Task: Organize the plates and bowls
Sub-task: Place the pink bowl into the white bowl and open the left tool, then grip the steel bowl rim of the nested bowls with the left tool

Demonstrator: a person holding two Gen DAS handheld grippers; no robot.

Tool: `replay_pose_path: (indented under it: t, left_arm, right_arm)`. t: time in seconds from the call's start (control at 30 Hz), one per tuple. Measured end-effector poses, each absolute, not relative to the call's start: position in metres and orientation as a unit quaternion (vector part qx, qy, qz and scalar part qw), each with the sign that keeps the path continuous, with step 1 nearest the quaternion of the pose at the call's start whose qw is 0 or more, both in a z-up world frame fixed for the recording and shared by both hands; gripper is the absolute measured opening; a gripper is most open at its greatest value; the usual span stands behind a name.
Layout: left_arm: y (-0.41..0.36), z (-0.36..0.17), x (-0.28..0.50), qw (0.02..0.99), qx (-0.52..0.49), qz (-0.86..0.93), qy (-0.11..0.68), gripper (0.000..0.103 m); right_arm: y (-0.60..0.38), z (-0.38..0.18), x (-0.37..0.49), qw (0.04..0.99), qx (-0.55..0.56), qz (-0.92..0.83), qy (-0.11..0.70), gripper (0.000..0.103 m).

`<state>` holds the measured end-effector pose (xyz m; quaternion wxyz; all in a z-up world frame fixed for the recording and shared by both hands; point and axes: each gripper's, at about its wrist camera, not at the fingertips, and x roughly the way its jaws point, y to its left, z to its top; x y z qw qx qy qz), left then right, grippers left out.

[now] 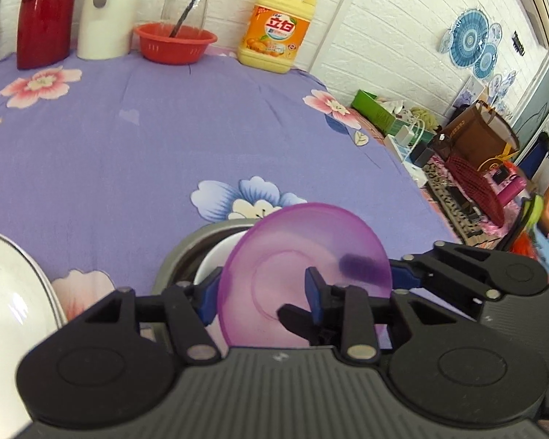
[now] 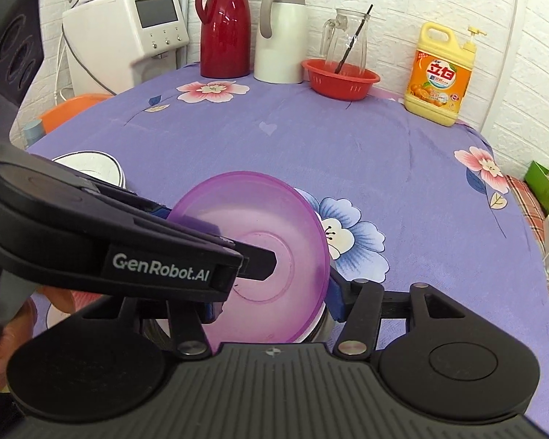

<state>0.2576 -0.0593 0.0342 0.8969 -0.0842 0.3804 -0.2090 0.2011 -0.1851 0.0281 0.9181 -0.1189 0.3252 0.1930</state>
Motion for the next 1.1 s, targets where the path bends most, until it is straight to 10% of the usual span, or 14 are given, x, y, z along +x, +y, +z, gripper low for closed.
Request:
replay_pose_path:
  t: [0.17,1.1]
  left_arm:
    - [-0.059,0.042,0.249,0.916,-0.063,-0.193,0.347,0.089]
    - [-0.042,0.045,0.226,0.948,-0.073,-0.114,0.287,0.100]
  right_arm:
    - [-0.199,0.031,0.191,0.929,-0.091,0.188,0.307,0.097]
    - [-0.253,0.004,0.149,0.958,0.118,0.101,0.240,0.103]
